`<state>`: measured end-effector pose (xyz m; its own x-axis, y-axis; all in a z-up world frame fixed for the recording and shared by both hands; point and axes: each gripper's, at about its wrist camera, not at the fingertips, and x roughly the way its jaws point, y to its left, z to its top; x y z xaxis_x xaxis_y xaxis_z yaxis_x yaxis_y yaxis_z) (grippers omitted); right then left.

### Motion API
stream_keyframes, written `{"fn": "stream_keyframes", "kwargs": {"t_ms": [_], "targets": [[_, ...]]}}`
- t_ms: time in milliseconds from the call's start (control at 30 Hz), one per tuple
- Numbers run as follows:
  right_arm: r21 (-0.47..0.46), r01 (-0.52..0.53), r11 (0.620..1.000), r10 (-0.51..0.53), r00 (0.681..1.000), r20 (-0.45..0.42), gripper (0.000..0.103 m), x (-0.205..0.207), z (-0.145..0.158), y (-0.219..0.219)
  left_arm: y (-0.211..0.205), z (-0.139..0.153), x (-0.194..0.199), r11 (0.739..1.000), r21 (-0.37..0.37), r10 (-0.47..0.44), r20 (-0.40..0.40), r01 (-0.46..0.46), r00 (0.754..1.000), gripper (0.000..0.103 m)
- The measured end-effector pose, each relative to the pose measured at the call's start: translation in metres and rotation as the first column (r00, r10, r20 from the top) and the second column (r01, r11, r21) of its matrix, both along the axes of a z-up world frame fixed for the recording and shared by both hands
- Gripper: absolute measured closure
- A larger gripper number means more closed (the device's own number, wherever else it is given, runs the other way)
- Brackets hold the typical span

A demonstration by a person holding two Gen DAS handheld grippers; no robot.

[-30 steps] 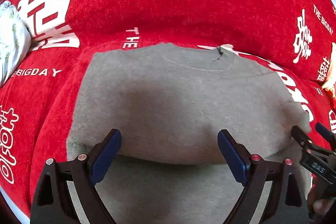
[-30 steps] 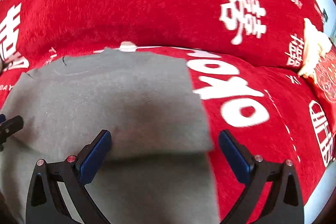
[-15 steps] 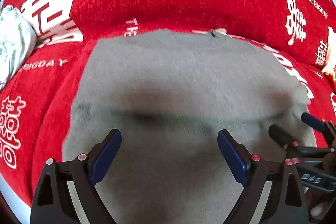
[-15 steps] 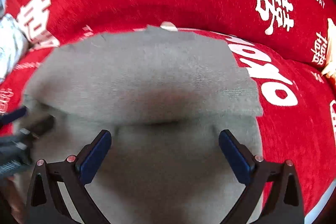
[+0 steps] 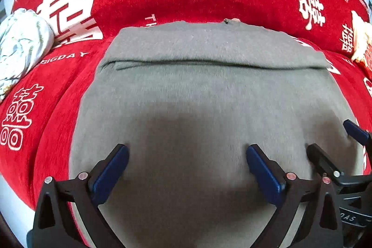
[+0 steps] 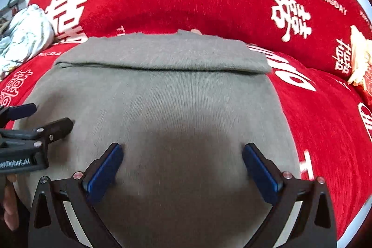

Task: Fold small clothes
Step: 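Grasp the hem with both grippers and fold it up toward the collar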

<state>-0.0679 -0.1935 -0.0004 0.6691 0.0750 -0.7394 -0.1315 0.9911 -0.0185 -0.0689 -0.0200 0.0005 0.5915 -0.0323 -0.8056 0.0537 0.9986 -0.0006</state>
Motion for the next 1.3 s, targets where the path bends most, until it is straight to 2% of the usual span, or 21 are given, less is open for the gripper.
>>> {"fn": "stream_keyframes", "kwargs": {"t_ms": [167, 333, 367, 500, 533, 633, 700, 800, 867, 900, 1000, 1067, 1100, 1133, 1167, 1200, 1233, 1267, 1300], "targets": [[-0.007, 0.003, 1.000, -0.003, 0.999, 0.044, 0.001, -0.039, -0.004, -0.003, 0.002, -0.005, -0.037, 1.000, 0.001, -0.008, 0.037, 0.008, 0.999, 0.001], [-0.019, 0.010, 1.000, -0.009, 0.998, 0.070, 0.001, -0.077, -0.011, -0.005, 0.006, -0.013, -0.078, 1.000, -0.022, 0.011, 0.109, -0.008, 0.994, 0.001], [-0.024, 0.012, 1.000, -0.011, 0.997, 0.075, 0.001, -0.086, -0.013, -0.005, 0.007, -0.015, -0.083, 0.999, -0.035, 0.010, 0.104, -0.006, 0.994, 0.001], [-0.028, 0.004, 1.000, -0.002, 0.997, 0.073, 0.001, -0.106, -0.019, -0.009, 0.003, -0.023, -0.104, 1.000, 0.007, -0.024, 0.091, 0.023, 0.996, 0.001], [-0.020, -0.001, 1.000, 0.002, 0.999, 0.051, 0.000, -0.110, -0.021, -0.011, 0.004, -0.025, -0.108, 1.000, 0.007, -0.027, 0.082, 0.027, 0.996, 0.001], [-0.113, -0.040, 0.993, 0.040, 0.999, 0.002, 0.000, -0.119, -0.026, -0.005, 0.010, -0.029, -0.118, 1.000, -0.008, -0.023, 0.030, 0.023, 0.999, 0.001], [-0.112, -0.037, 0.993, 0.033, 0.999, -0.044, 0.000, -0.123, -0.027, -0.008, 0.023, -0.026, -0.127, 0.999, -0.048, 0.015, 0.019, -0.014, 1.000, 0.001], [-0.073, 0.063, 0.995, -0.066, 0.997, -0.034, 0.000, -0.133, -0.023, -0.029, 0.048, -0.027, -0.134, 0.989, -0.071, 0.127, 0.005, -0.126, 0.992, 0.001], [-0.035, 0.151, 0.988, -0.153, 0.987, -0.055, 0.000, -0.133, -0.024, -0.046, 0.066, -0.036, -0.130, 0.972, -0.134, 0.187, -0.062, -0.194, 0.980, 0.001], [0.004, 0.181, 0.983, -0.180, 0.979, -0.096, 0.000, -0.131, -0.027, -0.054, 0.073, -0.046, -0.126, 0.962, -0.164, 0.202, -0.120, -0.220, 0.972, 0.001], [0.083, 0.180, 0.980, -0.157, 0.961, -0.227, 0.000, -0.122, -0.044, -0.060, 0.079, -0.060, -0.124, 0.934, -0.275, 0.175, -0.205, -0.228, 0.963, 0.001], [0.062, 0.151, 0.987, -0.134, 0.964, -0.228, 0.002, -0.123, -0.048, -0.054, 0.073, -0.062, -0.122, 0.929, -0.324, 0.107, -0.222, -0.177, 0.969, 0.011], [0.055, 0.137, 0.989, -0.122, 0.967, -0.222, 0.004, -0.124, -0.047, -0.051, 0.072, -0.061, -0.122, 0.931, -0.324, 0.099, -0.221, -0.169, 0.970, 0.017], [0.046, 0.127, 0.991, -0.114, 0.970, -0.213, 0.012, -0.126, -0.044, -0.050, 0.071, -0.057, -0.125, 0.932, -0.327, 0.091, -0.207, -0.157, 0.974, 0.030], [0.044, 0.118, 0.992, -0.107, 0.972, -0.207, 0.023, -0.128, -0.041, -0.049, 0.069, -0.054, -0.128, 0.932, -0.336, 0.075, -0.197, -0.139, 0.978, 0.039], [0.042, 0.106, 0.993, -0.095, 0.974, -0.204, 0.030, -0.131, -0.038, -0.047, 0.069, -0.051, -0.130, 0.931, -0.343, 0.061, -0.188, -0.124, 0.980, 0.061], [0.043, 0.080, 0.996, -0.070, 0.977, -0.200, 0.053, -0.134, -0.033, -0.046, 0.069, -0.048, -0.132, 0.928, -0.356, 0.047, -0.183, -0.110, 0.982, 0.088], [0.060, 0.056, 0.997, -0.043, 0.979, -0.202, 0.084, -0.136, -0.030, -0.046, 0.070, -0.045, -0.135, 0.919, -0.383, 0.024, -0.176, -0.091, 0.984, 0.088], [0.094, 0.029, 0.995, -0.009, 0.977, -0.212, 0.085, -0.139, -0.027, -0.047, 0.071, -0.042, -0.138, 0.915, -0.394, 0.023, -0.170, -0.089, 0.985, 0.088]]}}
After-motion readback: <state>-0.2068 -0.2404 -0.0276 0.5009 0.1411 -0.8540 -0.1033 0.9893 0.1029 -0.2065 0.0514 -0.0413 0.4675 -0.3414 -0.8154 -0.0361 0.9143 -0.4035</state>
